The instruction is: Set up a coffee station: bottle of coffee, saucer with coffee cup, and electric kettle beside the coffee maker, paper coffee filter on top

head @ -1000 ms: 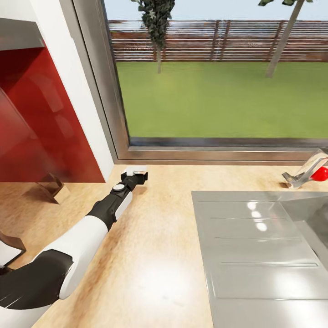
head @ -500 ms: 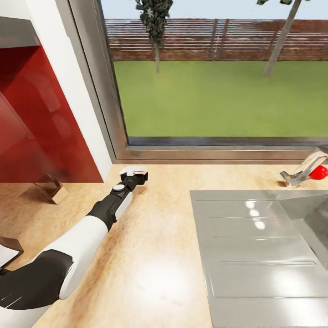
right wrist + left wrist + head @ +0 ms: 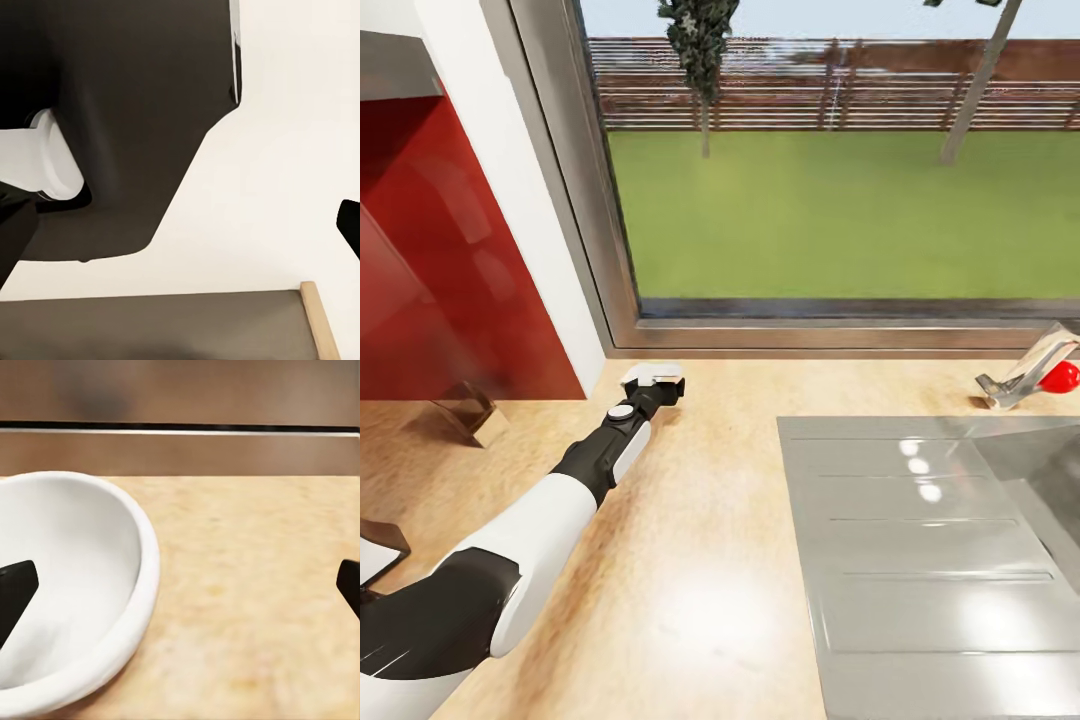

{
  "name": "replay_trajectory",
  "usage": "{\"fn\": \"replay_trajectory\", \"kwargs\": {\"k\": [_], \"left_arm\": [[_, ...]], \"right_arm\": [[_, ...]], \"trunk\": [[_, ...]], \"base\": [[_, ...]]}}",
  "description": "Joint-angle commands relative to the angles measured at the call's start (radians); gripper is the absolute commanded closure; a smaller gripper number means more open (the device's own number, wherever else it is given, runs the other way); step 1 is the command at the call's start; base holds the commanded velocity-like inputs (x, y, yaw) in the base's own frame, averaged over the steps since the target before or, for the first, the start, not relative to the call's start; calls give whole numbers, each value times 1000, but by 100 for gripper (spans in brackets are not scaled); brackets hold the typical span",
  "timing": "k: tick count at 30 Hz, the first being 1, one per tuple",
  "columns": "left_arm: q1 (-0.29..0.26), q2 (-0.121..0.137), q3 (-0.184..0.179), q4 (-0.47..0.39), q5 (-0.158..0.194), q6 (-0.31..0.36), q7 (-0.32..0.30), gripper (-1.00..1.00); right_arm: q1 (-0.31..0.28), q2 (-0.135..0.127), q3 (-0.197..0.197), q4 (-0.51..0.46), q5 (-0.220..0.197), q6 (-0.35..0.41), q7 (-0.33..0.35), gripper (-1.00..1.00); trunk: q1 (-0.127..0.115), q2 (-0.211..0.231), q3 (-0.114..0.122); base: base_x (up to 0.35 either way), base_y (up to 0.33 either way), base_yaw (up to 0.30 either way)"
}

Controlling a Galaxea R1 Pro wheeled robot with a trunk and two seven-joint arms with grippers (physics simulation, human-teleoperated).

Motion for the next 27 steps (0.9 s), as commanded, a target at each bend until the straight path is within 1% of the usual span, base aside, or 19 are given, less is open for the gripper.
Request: {"fn": "replay_trajectory", "kwargs": {"k": [1, 11, 18, 27], "left_arm": [[-1, 1, -7, -2, 11, 4, 9, -100], [-1, 1, -7, -1, 10, 4, 9, -100], [-1, 2, -7, 4, 7, 4, 9, -100], [0, 4, -8, 11, 3, 5, 9, -100]], "right_arm": [[-1, 0, 8, 1, -10, -4, 4, -100], [-1, 0, 8, 1, -10, -4, 4, -100], [-1, 0, 8, 1, -10, -4, 4, -100], [-1, 0, 8, 1, -10, -4, 4, -100]], "trunk": [[0, -1, -2], [0, -1, -3], [0, -1, -10], [0, -1, -12]], "base": [[0, 0, -3], [0, 0, -1], [0, 0, 0], [0, 0, 0]]}}
